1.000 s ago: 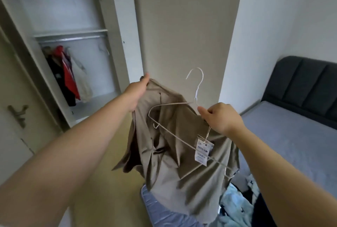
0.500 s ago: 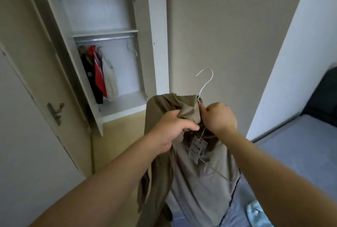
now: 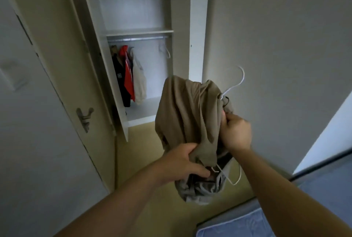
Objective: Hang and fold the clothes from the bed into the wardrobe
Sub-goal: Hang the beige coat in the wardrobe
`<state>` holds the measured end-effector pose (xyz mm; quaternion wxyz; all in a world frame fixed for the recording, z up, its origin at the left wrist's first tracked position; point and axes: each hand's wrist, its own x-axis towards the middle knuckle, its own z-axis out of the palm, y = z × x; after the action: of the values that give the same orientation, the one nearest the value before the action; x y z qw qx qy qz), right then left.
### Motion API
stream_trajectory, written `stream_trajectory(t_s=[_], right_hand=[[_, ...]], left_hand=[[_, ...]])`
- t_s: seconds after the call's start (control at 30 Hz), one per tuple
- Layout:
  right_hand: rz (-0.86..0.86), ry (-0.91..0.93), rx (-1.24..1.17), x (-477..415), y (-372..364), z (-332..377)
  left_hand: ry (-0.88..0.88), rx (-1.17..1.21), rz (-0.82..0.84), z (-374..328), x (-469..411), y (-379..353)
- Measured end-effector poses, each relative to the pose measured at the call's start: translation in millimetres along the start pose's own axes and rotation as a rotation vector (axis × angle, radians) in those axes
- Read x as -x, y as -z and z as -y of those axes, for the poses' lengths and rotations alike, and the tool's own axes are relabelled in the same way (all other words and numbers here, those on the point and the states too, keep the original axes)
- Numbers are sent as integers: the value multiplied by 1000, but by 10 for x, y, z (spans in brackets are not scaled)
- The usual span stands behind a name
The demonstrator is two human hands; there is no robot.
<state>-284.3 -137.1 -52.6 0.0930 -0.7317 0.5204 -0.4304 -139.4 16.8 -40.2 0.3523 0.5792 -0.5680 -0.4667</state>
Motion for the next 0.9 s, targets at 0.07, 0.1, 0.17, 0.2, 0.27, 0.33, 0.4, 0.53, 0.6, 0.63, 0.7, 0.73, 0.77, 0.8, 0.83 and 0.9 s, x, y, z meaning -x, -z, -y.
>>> stream_trajectory(t_s=[0.07,0.1,0.17,0.2,0.27,0.33,0.4,0.53,0.6,0.63,0.7,0.73,0.77,0.8,0.83,0.9], right_hand=[[-124,134,-10,-126,-108,116],[-153,159,-24,-191,-164,165],[-176,158,-83,-329,-290,232],[-184,160,-124,-401,-358,241],[-177,184,-211,-568,-504,241],[-157,200,-261,-756,-637,258],[-158,219,-284,-960,-755,270],[-159,265,-287,-1434,-964,209],[-173,308,-263,-1682,-1041,125],[-189,335,-240,-1799,-1081,71],[-211,373,-190,-2036,-1159,-37],[-216,390,-164,-2146,-1196,-86],[-223,413,-138,-2245,-1238,-137],[-238,441,-110,-2334,-1288,-190],[-254,470,-80,-2418,-1344,-243],[-263,503,-25,-2551,-1473,-326]], left_hand=[[24,-70,-5,50,-160,237],[25,-106,-15,74,-247,356],[-14,-239,-50,96,-429,591],[-45,-321,-75,88,-515,698],[-116,-442,-143,77,-723,928],[-158,-502,-259,35,-941,1184],[-152,-515,-458,-41,-1155,1469],[-219,-509,-944,-279,-1638,2124],[-221,-521,-1094,-392,-1936,2498],[-207,-536,-1127,-430,-2092,2685],[-183,-540,-1119,-463,-2385,2999],[-182,-516,-1081,-455,-2516,3103],[-188,-484,-1034,-423,-2638,3181],[-195,-450,-985,-376,-2748,3233],[-198,-407,-942,-317,-2851,3272],[-170,-297,-876,-186,-3012,3311]])
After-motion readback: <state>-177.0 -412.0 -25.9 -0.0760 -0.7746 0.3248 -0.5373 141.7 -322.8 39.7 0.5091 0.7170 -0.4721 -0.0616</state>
